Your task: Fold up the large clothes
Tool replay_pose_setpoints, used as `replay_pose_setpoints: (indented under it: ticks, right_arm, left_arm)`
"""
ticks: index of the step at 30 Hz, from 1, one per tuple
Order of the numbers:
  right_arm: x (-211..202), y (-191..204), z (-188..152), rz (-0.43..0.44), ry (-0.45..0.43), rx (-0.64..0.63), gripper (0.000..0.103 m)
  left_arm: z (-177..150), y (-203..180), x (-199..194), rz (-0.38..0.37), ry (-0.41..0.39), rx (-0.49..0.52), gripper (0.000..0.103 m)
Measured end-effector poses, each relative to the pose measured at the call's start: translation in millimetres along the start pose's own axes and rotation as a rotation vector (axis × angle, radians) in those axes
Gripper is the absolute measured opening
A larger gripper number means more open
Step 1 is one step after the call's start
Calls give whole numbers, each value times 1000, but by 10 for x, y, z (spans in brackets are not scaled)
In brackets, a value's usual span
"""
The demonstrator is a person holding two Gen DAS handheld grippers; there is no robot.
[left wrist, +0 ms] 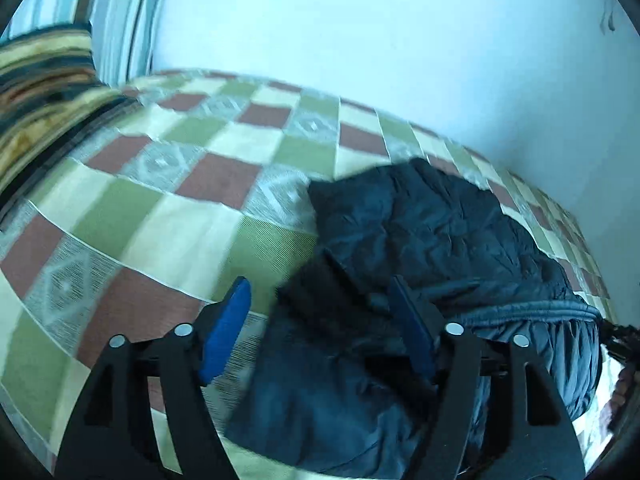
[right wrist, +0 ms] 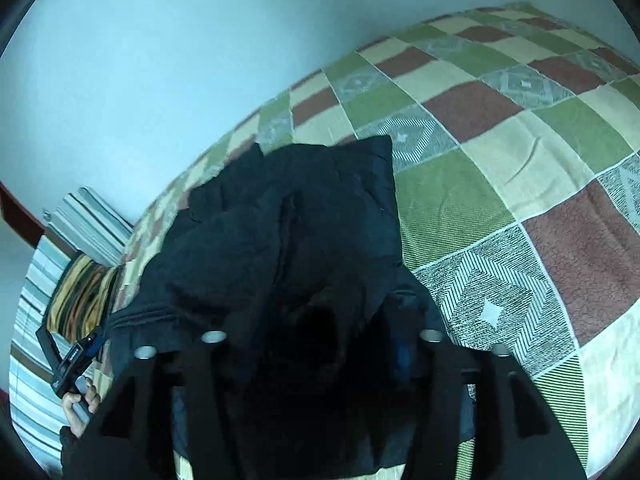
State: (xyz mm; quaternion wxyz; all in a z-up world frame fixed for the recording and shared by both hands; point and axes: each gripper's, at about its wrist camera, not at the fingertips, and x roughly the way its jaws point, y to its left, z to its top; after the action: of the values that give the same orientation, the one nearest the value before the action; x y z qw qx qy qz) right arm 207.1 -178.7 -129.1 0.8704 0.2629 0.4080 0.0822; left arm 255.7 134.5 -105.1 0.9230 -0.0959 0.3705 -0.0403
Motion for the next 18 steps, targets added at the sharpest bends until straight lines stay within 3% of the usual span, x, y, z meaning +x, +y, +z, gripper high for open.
replay_pose_setpoints:
  ticks: [8,18]
  right_arm:
    - [-90,-1,-25,2,-8,-61,62]
    - [344,7,88,-15,116,-215,65]
  left_arm:
    - [-175,202,16,-40,48,49,72]
    - [-76,114,315,-75,99,176,76]
